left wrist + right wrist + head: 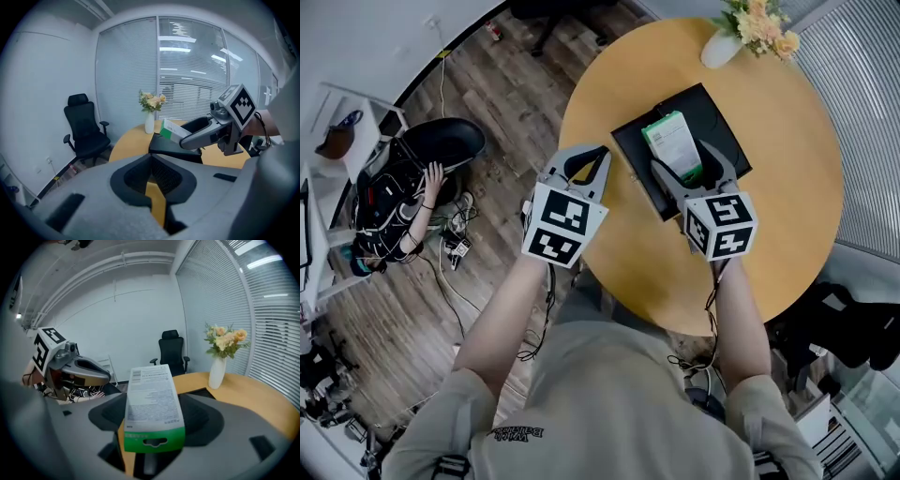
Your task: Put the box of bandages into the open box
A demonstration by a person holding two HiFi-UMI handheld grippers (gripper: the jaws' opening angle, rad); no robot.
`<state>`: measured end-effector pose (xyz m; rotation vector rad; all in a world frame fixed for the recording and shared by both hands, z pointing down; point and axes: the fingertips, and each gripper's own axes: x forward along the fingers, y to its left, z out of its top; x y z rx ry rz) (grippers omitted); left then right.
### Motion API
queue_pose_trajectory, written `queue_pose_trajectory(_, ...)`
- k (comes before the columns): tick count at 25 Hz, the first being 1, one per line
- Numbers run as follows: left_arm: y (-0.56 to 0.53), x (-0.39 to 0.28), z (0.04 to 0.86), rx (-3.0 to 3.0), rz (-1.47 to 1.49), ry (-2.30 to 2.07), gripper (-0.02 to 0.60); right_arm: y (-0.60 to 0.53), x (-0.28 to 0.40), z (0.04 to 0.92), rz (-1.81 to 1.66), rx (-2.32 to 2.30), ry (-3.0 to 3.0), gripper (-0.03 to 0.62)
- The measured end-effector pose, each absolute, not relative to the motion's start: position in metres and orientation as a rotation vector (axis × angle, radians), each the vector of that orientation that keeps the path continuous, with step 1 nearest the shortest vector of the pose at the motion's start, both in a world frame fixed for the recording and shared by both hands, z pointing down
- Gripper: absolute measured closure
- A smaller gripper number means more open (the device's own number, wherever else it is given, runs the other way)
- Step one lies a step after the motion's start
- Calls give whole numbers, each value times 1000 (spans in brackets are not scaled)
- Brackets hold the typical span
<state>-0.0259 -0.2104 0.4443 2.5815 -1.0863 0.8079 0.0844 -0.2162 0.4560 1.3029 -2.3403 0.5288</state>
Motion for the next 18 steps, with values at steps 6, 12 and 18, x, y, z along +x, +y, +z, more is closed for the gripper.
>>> queue_pose_trajectory(6, -205, -26, 479, 2511, 818, -1017, 558, -218, 78, 507, 581, 1264, -2245, 253)
queue_pose_trajectory(12, -200, -24, 512, 2451, 836, -991, 558, -215, 77, 554, 675, 1222, -2183, 253)
queue_pose_trajectory(18, -201, -25, 530, 2414, 856, -989, 558, -211, 81, 584, 708, 1206, -2107, 253)
